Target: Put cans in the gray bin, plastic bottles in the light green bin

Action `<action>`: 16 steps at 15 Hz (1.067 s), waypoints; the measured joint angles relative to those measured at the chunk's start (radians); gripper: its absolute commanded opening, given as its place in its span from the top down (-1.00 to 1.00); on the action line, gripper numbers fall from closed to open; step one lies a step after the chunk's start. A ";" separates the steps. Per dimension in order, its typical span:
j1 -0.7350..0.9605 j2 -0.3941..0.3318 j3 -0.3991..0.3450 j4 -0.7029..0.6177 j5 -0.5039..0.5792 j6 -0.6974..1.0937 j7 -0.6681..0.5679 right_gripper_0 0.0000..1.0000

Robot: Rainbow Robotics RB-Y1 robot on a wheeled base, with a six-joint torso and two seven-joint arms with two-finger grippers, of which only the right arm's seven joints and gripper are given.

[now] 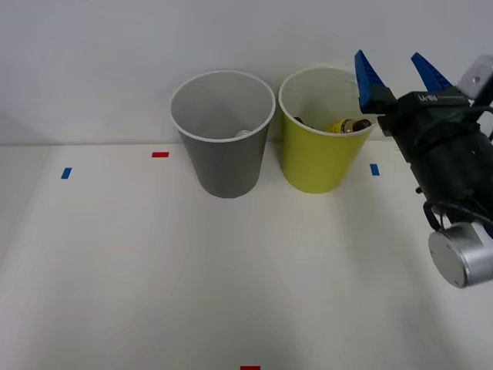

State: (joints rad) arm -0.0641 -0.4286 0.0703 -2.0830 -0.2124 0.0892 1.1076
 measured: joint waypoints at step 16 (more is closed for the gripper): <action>0.598 0.261 0.018 -0.076 0.050 -0.220 0.013 -1.00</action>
State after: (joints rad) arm 0.5337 -0.1678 0.0885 -2.1590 -0.1621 -0.1304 1.1205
